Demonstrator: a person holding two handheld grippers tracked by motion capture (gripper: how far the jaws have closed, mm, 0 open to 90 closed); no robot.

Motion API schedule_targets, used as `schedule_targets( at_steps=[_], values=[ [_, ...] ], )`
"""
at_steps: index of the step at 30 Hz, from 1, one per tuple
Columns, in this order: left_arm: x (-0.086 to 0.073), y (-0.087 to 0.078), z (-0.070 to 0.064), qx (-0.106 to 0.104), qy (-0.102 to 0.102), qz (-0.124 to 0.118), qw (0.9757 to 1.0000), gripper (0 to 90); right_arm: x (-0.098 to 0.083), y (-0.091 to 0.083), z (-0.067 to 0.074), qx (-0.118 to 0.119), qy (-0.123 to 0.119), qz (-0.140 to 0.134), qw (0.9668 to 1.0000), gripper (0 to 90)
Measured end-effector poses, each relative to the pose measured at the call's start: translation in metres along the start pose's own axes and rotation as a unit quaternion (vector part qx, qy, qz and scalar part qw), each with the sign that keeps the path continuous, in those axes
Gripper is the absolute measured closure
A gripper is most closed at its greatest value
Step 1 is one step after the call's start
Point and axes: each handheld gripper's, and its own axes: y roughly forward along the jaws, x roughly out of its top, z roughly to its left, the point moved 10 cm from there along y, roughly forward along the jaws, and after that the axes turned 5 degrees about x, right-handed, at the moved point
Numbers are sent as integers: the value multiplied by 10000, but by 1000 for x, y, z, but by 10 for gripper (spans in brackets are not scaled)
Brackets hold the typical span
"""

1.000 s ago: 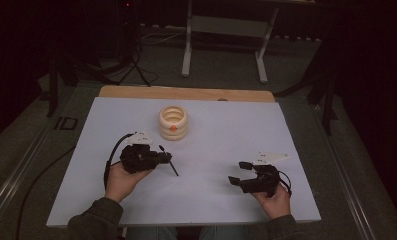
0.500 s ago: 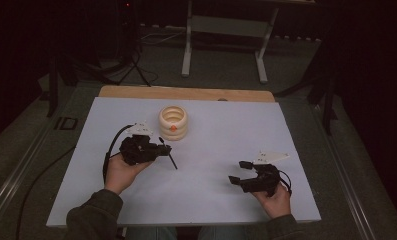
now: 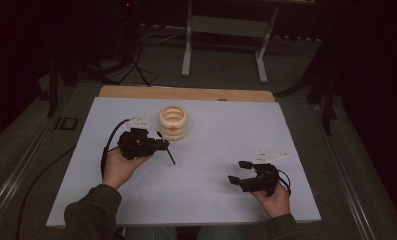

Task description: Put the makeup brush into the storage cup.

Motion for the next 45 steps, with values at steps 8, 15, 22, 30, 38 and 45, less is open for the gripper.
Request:
schedule_targets(
  at_steps=[8, 15, 22, 30, 38, 45],
  values=[
    [10, -3, 7, 32, -33, -1, 10000, 858, 0, -1, -1, -3, 9, -13, 10000, 268],
    [20, -6, 15, 96, -87, 10, 9999, 858, 1, -1, -1, -7, 30, -29, 10000, 266],
    [32, -10, 22, 148, -88, 15, 9999, 858, 2, 0, -1, 15, 19, -28, 10000, 266],
    [44, -9, 29, 201, -146, 57, 9997, 858, 3, 1, 0, 39, 0, -40, 10000, 266],
    [55, -10, 36, 253, -194, 70, 9995, 858, 4, 1, 0, 47, 13, -56, 10000, 266],
    [67, -14, 44, 356, -214, 66, 9991, 858, 6, 2, 0, 52, 20, -66, 10000, 264]
  ],
)
